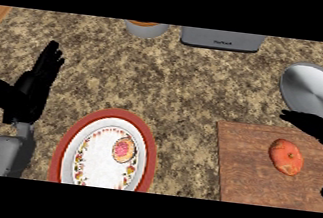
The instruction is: Pick the squash from the cutting board and place it in the pan
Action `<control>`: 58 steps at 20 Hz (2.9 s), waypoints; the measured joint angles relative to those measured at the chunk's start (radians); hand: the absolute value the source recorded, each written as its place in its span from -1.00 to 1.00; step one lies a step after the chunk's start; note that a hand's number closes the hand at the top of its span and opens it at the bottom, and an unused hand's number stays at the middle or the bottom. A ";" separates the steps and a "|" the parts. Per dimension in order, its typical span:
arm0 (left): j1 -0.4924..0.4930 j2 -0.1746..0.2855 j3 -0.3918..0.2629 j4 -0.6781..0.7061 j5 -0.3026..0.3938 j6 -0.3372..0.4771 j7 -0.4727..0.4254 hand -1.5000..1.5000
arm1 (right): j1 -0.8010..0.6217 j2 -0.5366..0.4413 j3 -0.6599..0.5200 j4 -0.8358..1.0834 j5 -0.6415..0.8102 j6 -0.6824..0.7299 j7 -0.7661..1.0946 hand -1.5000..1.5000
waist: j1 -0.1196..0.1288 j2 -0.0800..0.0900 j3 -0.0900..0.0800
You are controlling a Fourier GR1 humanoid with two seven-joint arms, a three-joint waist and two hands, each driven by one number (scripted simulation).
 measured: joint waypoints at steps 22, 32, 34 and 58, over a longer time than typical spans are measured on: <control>-0.015 -0.028 0.031 -0.010 -0.038 -0.028 0.025 0.00 | -0.051 0.153 0.043 0.192 0.274 -0.045 -0.066 1.00 | -0.001 0.000 0.000; -0.033 -0.032 0.055 0.033 -0.039 -0.040 -0.005 0.00 | -0.074 0.159 0.058 0.227 0.343 -0.104 -0.206 1.00 | -0.001 -0.003 -0.003; -0.029 -0.043 0.044 0.021 -0.052 -0.029 0.000 0.00 | -0.070 0.178 0.051 0.207 0.348 -0.092 -0.181 1.00 | -0.003 -0.003 -0.003; -0.020 -0.035 0.054 0.006 -0.043 -0.045 0.016 0.00 | -0.163 0.701 0.029 -0.368 0.450 -0.347 0.850 1.00 | -0.006 -0.003 -0.001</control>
